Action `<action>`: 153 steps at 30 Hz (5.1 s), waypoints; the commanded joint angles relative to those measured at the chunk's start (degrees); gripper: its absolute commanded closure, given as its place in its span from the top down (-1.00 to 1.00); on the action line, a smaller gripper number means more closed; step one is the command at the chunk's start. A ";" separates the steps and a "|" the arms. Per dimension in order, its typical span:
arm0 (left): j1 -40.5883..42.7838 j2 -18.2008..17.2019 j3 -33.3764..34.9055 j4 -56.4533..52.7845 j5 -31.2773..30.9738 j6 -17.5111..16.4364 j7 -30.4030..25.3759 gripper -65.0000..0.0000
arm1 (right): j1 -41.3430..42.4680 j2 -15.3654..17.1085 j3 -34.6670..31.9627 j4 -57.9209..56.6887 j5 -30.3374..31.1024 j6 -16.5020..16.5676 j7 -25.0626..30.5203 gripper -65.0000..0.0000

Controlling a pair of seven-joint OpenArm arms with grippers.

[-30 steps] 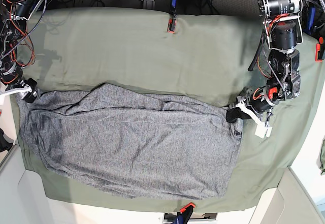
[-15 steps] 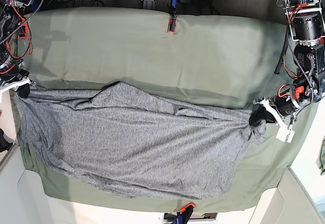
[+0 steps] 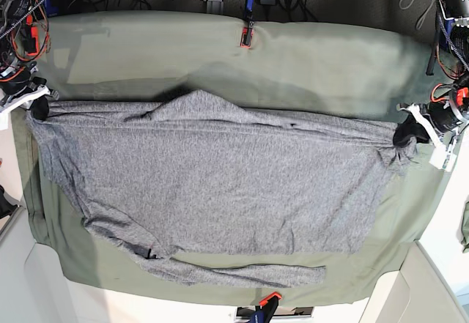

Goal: Fold the T-shirt properly
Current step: 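Pull both held edges back, spreading the shirt flat, then release the edges and move both grippers to the shirt's sides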

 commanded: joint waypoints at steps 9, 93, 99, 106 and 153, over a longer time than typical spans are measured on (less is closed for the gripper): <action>8.87 -1.42 -6.05 4.28 -1.01 -0.03 -0.61 -1.00 | -2.67 1.14 0.42 1.84 1.55 0.02 -1.84 -1.00; 18.27 1.22 -16.26 -3.54 -7.02 -0.03 -9.70 -0.11 | -10.64 0.81 0.42 6.91 3.93 -0.17 2.93 -0.25; 18.12 0.44 -20.92 -3.54 -8.87 -0.03 -9.70 0.21 | -5.64 0.81 0.28 6.91 3.93 -0.15 2.99 -0.24; 15.78 -2.29 -21.11 -3.54 -11.69 -0.03 -9.70 0.35 | 1.31 0.96 -4.33 5.33 1.79 -0.02 5.35 -0.17; -46.53 2.84 25.51 -66.38 23.96 15.08 -39.67 0.34 | 29.73 0.63 -24.63 -33.31 -7.50 -1.51 9.70 -0.17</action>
